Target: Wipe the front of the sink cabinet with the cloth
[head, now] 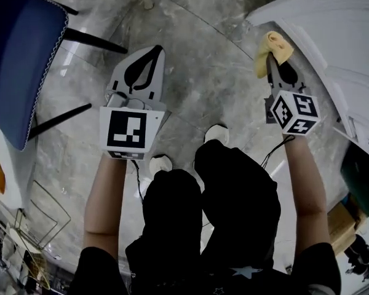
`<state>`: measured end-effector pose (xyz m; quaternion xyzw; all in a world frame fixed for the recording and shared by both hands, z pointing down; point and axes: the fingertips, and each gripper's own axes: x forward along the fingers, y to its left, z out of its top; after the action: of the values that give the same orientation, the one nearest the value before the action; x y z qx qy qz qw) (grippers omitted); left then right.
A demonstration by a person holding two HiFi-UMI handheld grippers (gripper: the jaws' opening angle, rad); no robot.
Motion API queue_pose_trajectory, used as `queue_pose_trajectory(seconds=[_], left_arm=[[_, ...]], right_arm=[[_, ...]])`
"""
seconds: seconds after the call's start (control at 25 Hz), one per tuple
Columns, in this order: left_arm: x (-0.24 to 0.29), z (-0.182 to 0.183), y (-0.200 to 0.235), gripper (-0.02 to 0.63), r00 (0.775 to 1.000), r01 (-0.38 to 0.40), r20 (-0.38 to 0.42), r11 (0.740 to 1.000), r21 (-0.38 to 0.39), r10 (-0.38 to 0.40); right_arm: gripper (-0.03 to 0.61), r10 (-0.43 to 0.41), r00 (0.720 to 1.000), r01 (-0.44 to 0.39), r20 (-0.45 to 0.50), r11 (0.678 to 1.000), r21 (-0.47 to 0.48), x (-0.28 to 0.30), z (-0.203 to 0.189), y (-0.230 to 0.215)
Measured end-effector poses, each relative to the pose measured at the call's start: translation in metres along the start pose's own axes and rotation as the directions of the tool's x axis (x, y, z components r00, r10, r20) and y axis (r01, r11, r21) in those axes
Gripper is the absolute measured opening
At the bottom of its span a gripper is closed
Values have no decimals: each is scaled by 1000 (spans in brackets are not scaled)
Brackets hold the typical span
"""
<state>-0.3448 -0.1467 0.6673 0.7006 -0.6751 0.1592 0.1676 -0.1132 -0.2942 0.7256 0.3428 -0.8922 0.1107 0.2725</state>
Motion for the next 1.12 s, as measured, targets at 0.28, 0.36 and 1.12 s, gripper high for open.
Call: queue_pose_trajectory(seconds=[0.28, 0.36, 1.12], left_arm=[[-84, 21, -10, 15, 994, -29, -103, 996, -89, 19], [-112, 50, -10, 15, 993, -22, -115, 994, -104, 10], [-326, 322, -35, 15, 999, 30, -10, 995, -97, -31]], right_arm=[[63, 40, 996, -46, -80, 995, -86, -63, 59, 66], [63, 30, 996, -36, -80, 997, -65, -85, 89, 81], [63, 8, 1000, -8, 2, 999, 31, -346, 319, 190]])
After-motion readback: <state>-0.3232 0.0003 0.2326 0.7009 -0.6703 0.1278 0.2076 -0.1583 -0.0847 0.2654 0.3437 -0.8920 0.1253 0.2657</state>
